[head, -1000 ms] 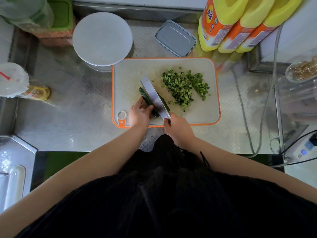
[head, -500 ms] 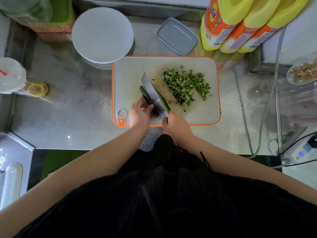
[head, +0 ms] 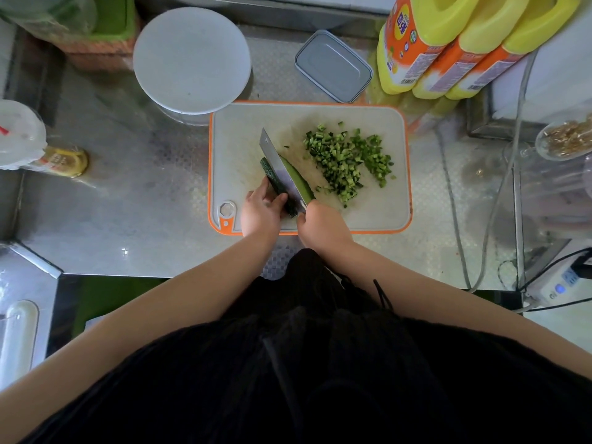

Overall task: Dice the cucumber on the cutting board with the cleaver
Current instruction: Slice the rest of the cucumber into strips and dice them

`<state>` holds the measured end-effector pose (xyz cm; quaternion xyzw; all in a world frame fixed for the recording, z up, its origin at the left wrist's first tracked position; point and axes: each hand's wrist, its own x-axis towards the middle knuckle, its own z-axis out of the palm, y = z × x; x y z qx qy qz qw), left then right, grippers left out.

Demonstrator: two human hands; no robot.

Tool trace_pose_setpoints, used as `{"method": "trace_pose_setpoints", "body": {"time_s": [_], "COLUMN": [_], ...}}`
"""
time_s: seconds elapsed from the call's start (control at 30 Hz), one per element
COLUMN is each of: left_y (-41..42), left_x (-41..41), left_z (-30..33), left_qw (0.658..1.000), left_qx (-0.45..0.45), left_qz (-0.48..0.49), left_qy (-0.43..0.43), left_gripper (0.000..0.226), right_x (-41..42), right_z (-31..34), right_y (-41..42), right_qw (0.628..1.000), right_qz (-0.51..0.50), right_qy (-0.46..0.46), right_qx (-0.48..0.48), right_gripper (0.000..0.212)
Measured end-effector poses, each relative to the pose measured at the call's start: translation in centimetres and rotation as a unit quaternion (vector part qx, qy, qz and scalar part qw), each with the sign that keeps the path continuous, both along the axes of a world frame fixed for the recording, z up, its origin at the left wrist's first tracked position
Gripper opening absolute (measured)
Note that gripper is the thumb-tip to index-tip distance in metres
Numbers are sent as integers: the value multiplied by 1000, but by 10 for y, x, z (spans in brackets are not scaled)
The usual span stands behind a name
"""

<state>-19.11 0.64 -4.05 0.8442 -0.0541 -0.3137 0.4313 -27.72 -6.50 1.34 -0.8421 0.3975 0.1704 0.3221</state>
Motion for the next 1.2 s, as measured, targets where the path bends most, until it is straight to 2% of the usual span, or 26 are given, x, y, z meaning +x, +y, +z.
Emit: {"method": "trace_pose_setpoints", "body": {"time_s": [0.1, 0.47, 0.63, 1.03, 1.1, 1.2], "left_y": [0, -2, -1, -1, 0, 1], "left_x": [0, 1, 1, 4, 4, 5], "left_z": [3, 1, -2, -4, -1, 0], "left_qw": [1000, 1000, 1000, 999, 999, 999], "left_qx": [-2, 19, 17, 15, 17, 5], "left_qz": [-1, 0, 1, -15, -8, -17], "left_qy": [1, 12, 18, 38, 48, 49], "left_gripper": [48, 58, 57, 48, 53, 47], "right_x": [1, 2, -9, 11, 6, -2], "right_z": [0, -10, -12, -18, -19, -20], "right_y": [-2, -1, 0, 1, 0, 5], "right_qw": [1000, 1000, 1000, 998, 998, 998], "right_qz": [0, 5, -5, 46, 44, 25], "right_qy": [3, 22, 4, 47, 49, 49], "right_qx": [-2, 17, 24, 6, 14, 9], "right_gripper": [23, 14, 18, 17, 16, 14]}}
